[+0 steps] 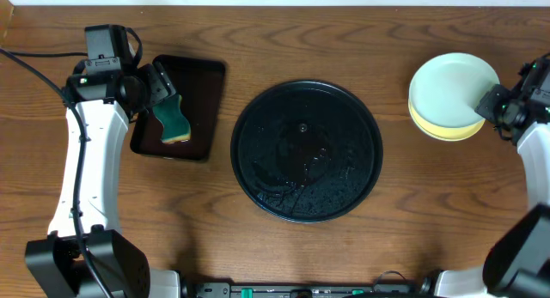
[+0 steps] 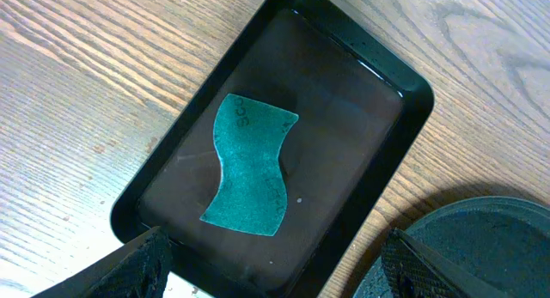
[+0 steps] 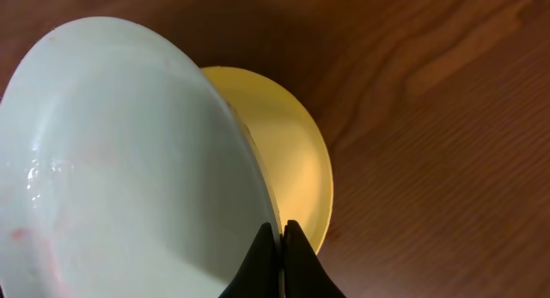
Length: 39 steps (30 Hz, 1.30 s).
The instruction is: Clean dirty plates on tray and stack at the side
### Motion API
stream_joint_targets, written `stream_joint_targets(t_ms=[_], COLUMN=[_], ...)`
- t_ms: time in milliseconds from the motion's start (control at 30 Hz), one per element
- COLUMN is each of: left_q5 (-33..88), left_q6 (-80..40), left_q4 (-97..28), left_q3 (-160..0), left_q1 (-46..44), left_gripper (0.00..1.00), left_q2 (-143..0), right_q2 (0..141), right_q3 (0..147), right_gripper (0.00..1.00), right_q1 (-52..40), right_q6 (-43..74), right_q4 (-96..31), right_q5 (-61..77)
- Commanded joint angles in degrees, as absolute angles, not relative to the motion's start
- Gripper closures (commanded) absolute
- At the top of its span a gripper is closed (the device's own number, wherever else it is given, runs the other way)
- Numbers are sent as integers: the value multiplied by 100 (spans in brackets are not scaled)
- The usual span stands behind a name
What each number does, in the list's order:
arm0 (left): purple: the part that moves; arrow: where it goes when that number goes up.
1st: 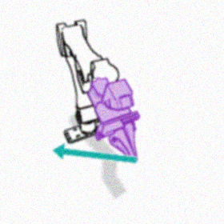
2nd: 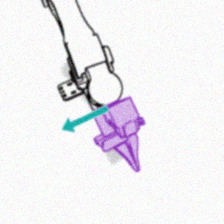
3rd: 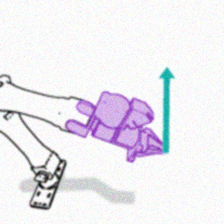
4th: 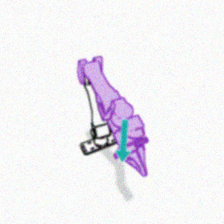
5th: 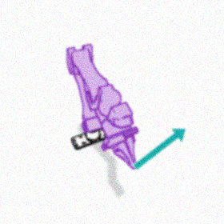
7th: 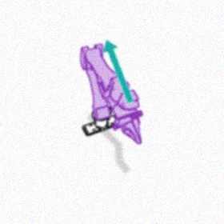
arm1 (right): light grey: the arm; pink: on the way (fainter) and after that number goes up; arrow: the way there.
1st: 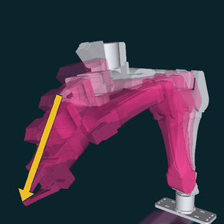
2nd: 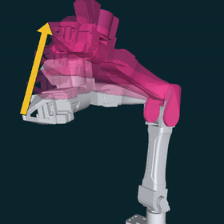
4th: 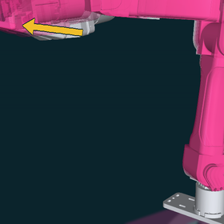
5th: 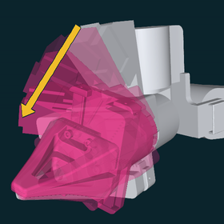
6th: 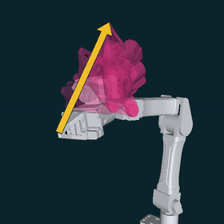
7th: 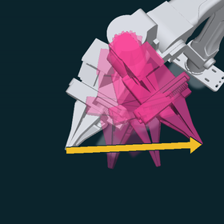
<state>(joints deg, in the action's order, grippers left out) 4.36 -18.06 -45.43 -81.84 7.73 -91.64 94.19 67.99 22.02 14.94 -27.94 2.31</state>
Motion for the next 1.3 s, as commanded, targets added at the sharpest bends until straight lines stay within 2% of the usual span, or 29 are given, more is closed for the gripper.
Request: stream_joint_targets(t_ms=[0,133,200,267,300,367,467,500,533,567,600,767,833,933,1100,1267], left_q5=[429,432,432,432,432,432,432,432,432,432,429,432,432,432,429,429], left_q6=[-1785,-1785,-1782,-1785,-1785,-1785,-1785,-1782,-1785,-1782,-1785,-1782,-1785,-1785,-1785,-1785], left_q4=[-4563,-4563,-4563,-4563,-4563,-4563,-4563,-4563,-4563,-4563,-4563,-4563,-4563,-4563,-4563,-4563], left_q3=[-8230,-8230,-8230,-8230,-8230,-8230,-8230,-8230,-8230,-8230,-8230,-8230,-8230,-8230,-8230,-8230], left_q1=[801,801,801,801,801,801,801,801,801,801,801,801,801,801,801,801], left_gripper=[21,21,21,21,21,21,21,21,21,21,21,21,21,21,21,21], left_q2=[-9194,-9194,-9194,-9194,-9194,-9194,-9194,-9194,-9194,-9194,-9194,-9194,-9194,-9194,-9194,-9194], right_q2=[9804,10180,10294,10412,10418,10398,10219,10086,9957,9795,9570,8241,7662,6324,4827,3719], right_q3=[6845,6845,6845,6845,6845,6849,6851,6851,6851,6851,6851,6845,6751,6134,5408,5275], right_gripper=[99,99,93,92,88,75,72,67,56,40,32,16,14,1,1,1], right_q1=[2346,2397,2397,2397,2397,2397,2397,2397,2397,2397,2397,2333,2235,1909,1492,1455], right_q6=[2038,2073,2071,2053,2053,2025,1879,1876,1870,1831,1769,1730,1603,1601,1627,1623], right_q4=[-2528,-2185,-2158,-2132,-2130,-2119,-2211,-2279,-2333,-2412,-2561,-4180,-4825,-5308,-5968,-7113], right_q5=[266,327,325,322,290,235,244,248,248,283,375,963,757,902,1573,1612])
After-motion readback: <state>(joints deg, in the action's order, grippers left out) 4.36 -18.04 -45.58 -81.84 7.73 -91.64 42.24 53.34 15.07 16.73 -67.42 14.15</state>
